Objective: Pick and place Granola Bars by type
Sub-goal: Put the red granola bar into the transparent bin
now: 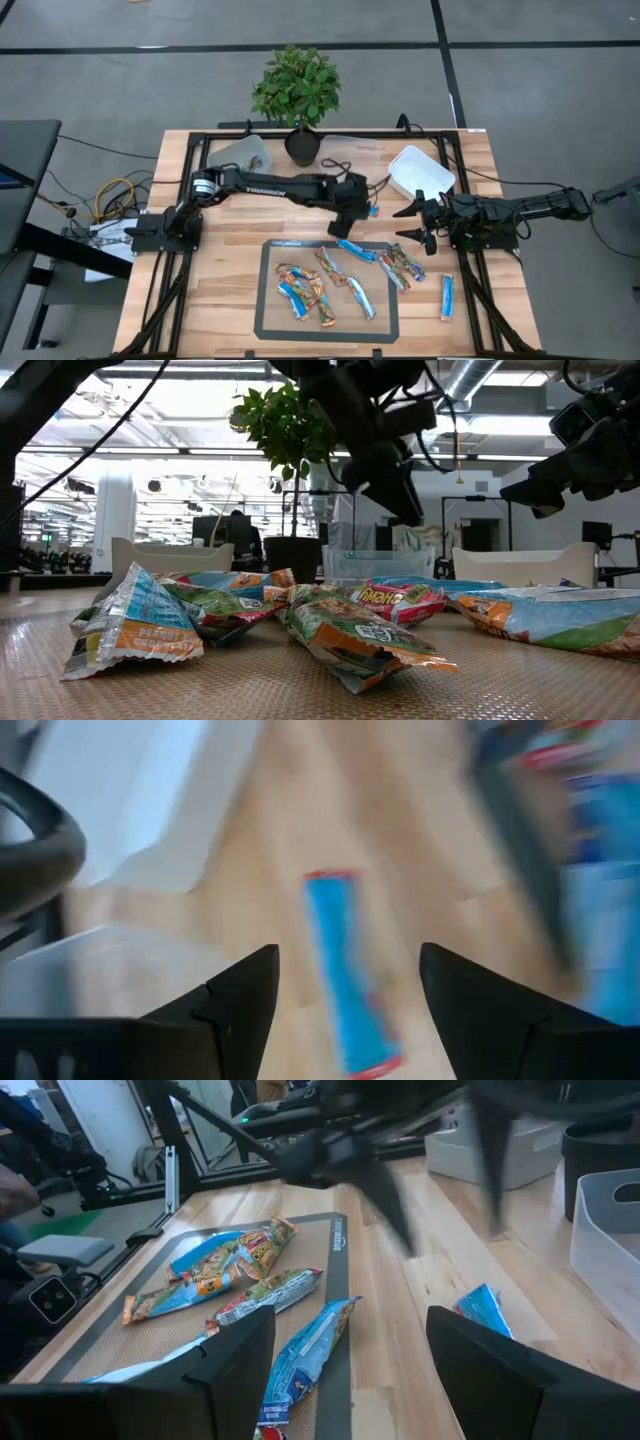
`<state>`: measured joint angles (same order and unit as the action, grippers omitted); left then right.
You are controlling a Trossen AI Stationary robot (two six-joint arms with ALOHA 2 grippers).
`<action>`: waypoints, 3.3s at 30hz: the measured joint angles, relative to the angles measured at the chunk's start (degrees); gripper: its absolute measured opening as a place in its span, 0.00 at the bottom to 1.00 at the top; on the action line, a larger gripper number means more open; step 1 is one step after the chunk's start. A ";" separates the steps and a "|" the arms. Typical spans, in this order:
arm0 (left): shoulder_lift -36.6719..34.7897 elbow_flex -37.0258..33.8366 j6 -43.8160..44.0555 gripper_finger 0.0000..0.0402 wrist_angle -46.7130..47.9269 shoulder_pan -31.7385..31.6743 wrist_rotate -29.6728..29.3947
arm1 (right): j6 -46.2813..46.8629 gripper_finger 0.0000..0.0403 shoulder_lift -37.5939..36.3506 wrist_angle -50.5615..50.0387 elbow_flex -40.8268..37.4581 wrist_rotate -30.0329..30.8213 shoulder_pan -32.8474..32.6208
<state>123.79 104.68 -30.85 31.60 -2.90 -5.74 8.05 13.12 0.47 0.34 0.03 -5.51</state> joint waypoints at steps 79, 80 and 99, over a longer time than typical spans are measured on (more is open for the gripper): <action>0.17 0.22 2.98 0.04 -8.83 -12.21 -18.59 | 0.00 0.63 0.75 0.00 0.02 0.00 0.00; 0.17 0.22 2.86 0.04 -8.81 -12.56 -18.90 | 0.00 0.63 0.75 0.00 0.00 0.00 0.02; 3.35 -0.63 -1.44 0.17 -8.18 -13.95 -11.37 | 0.00 0.63 0.73 -0.02 0.00 0.00 0.00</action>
<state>127.13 104.05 -32.29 23.42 -16.85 -17.11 8.05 13.85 0.45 0.34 0.03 -5.52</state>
